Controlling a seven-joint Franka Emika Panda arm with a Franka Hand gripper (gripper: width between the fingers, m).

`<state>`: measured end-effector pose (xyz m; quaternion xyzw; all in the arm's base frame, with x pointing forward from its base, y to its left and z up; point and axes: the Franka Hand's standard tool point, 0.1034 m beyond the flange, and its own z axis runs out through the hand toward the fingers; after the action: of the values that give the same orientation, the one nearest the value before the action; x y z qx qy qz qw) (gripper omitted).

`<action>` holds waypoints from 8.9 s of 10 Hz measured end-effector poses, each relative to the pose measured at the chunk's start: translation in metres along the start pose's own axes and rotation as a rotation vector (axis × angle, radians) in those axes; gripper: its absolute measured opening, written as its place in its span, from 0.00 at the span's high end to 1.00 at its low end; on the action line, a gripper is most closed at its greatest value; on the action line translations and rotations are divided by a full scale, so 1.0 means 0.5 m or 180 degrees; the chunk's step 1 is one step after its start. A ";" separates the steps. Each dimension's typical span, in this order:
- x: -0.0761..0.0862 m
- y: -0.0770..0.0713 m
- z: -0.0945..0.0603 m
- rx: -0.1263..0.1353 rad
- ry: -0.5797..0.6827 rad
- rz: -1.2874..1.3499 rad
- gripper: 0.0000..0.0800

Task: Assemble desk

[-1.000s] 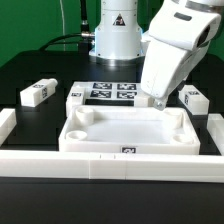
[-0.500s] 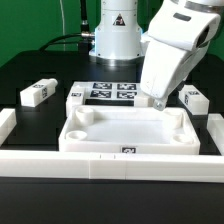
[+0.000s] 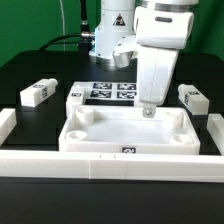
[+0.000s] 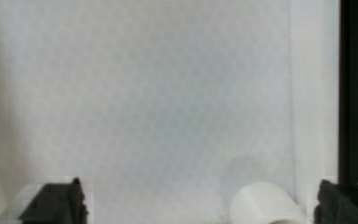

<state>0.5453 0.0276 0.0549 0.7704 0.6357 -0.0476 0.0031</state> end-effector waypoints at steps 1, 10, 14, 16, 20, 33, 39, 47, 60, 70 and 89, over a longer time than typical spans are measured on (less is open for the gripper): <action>0.000 0.000 0.000 0.0001 0.0000 0.0001 0.19; -0.018 -0.063 0.085 -0.0062 0.0138 -0.0466 0.19; -0.019 -0.065 0.099 -0.0010 0.0131 -0.0366 0.31; -0.020 -0.066 0.100 -0.0006 0.0130 -0.0365 0.56; -0.020 -0.062 0.098 -0.0030 0.0137 -0.0360 0.92; 0.057 -0.065 0.092 0.0003 0.0166 -0.0453 0.92; 0.056 -0.065 0.091 0.0005 0.0163 -0.0430 0.27; 0.122 -0.091 -0.006 -0.0215 0.0210 0.0432 0.19; 0.165 -0.131 0.006 0.0145 0.0380 0.3690 0.19; 0.184 -0.187 0.027 0.0675 -0.0463 0.3952 0.19; 0.185 -0.238 0.093 0.2073 -0.2658 0.3424 0.53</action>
Offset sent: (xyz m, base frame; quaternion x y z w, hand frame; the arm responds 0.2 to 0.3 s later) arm -0.0244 0.0063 -0.0031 -0.0365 0.0736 -0.1475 0.9856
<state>0.4426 0.1381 0.0083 0.8545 0.0717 -0.5131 0.0387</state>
